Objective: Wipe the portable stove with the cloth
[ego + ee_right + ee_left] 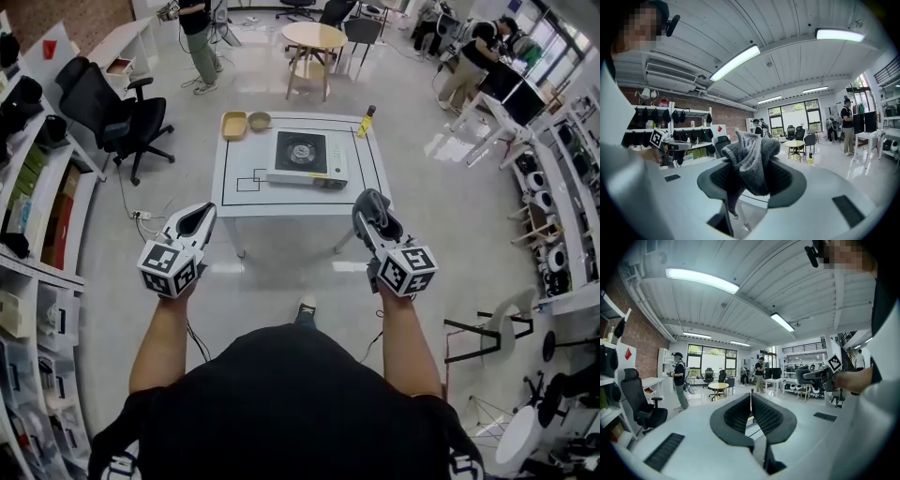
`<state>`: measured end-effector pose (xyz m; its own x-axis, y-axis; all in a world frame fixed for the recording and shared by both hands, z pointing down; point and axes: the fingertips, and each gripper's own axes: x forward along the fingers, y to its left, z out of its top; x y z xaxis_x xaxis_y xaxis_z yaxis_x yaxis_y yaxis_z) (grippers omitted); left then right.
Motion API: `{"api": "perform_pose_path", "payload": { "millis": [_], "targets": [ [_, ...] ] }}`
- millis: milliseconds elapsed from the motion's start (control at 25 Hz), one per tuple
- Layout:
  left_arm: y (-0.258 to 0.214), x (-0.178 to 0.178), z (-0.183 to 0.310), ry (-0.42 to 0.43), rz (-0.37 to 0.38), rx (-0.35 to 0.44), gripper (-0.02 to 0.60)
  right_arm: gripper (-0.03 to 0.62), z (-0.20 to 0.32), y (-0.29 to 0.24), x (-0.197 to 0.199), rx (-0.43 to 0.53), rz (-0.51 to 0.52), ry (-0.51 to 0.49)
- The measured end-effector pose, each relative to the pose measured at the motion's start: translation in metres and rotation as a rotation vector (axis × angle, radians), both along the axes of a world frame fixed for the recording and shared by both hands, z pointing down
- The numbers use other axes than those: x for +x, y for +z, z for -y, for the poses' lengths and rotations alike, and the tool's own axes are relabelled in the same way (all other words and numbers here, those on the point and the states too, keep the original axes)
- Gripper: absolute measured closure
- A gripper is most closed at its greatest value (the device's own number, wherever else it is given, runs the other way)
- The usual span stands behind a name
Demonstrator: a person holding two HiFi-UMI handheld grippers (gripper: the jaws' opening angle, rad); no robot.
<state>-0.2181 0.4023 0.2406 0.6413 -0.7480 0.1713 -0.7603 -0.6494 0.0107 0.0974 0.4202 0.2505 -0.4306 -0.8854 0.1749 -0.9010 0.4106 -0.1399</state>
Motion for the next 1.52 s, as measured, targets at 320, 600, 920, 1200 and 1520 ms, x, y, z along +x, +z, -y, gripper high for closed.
{"api": "perform_pose_path", "payload": {
  "millis": [320, 600, 920, 1200, 1520],
  "targets": [
    [0.013, 0.018, 0.041, -0.012, 0.021, -0.034, 0.552, 0.396, 0.043, 0.022, 0.023, -0.038, 0.013, 0.003],
    [0.024, 0.053, 0.093, -0.03, 0.053, -0.037, 0.552, 0.396, 0.103, 0.045, 0.059, -0.063, 0.018, 0.002],
    [0.038, 0.089, 0.157, -0.048, 0.076, -0.067, 0.552, 0.396, 0.176, 0.061, 0.093, -0.09, 0.012, -0.032],
    [0.046, 0.111, 0.195, -0.078, 0.07, -0.089, 0.552, 0.396, 0.223, 0.065, 0.115, -0.086, 0.007, -0.061],
    [0.049, 0.141, 0.221, -0.105, 0.08, -0.096, 0.552, 0.396, 0.257, 0.071, 0.15, -0.087, 0.013, -0.076]
  ]
}}
